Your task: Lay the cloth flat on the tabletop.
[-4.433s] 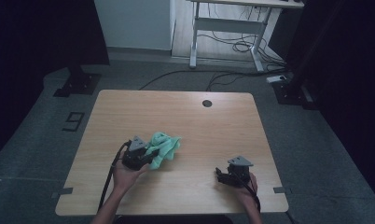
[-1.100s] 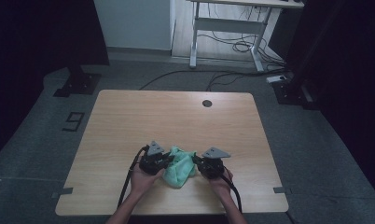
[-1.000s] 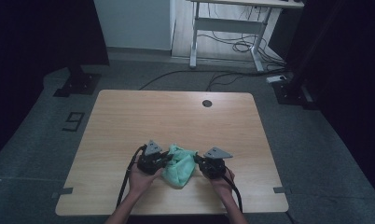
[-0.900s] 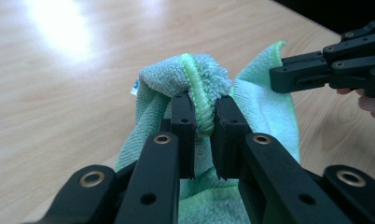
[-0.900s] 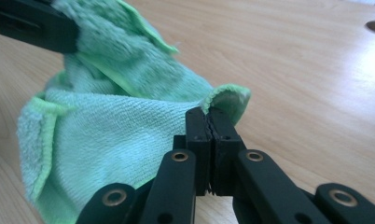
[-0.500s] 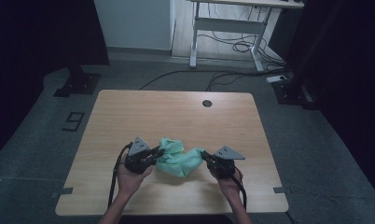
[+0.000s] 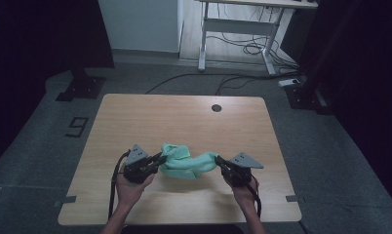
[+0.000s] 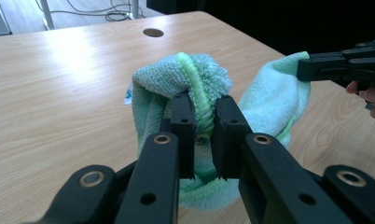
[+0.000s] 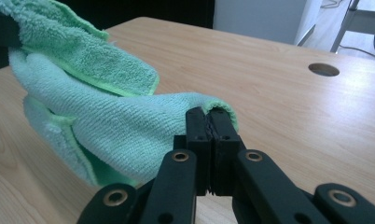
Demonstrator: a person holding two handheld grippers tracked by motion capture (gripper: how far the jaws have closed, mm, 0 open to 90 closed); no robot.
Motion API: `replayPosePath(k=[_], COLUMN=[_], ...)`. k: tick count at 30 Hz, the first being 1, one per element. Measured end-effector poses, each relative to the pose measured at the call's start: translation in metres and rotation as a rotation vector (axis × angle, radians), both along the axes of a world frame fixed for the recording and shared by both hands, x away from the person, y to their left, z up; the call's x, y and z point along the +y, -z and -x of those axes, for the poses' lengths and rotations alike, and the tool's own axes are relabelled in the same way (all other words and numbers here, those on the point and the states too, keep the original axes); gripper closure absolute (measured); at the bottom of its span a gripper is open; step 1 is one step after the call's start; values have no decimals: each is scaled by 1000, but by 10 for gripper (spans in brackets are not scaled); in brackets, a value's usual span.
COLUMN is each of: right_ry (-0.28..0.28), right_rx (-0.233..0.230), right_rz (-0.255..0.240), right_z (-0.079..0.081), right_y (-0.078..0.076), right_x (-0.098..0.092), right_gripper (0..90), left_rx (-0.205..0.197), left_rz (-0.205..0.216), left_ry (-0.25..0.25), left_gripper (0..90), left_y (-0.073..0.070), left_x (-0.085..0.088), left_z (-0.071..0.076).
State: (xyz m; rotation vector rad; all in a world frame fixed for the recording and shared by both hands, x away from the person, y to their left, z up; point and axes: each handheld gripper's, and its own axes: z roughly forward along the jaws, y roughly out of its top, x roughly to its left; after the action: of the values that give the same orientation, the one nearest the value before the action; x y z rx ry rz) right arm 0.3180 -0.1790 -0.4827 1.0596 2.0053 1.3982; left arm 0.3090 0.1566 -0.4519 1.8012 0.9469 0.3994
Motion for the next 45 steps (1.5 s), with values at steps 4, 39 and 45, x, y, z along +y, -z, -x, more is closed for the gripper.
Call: replayPosePath(k=[4, 39, 45], right_ry=[2, 60, 56], right_rx=[-14, 111, 117], right_rz=[-9, 74, 71], right_z=[3, -12, -14], right_y=[-5, 27, 28], right_x=[-2, -10, -12], right_gripper=[884, 856, 844], left_rx=[-5, 153, 214], left_rz=[14, -161, -220], left_ry=[4, -43, -76], left_gripper=[804, 526, 514], left_y=[-3, 42, 58], left_x=[3, -14, -14], left_z=[2, -53, -84])
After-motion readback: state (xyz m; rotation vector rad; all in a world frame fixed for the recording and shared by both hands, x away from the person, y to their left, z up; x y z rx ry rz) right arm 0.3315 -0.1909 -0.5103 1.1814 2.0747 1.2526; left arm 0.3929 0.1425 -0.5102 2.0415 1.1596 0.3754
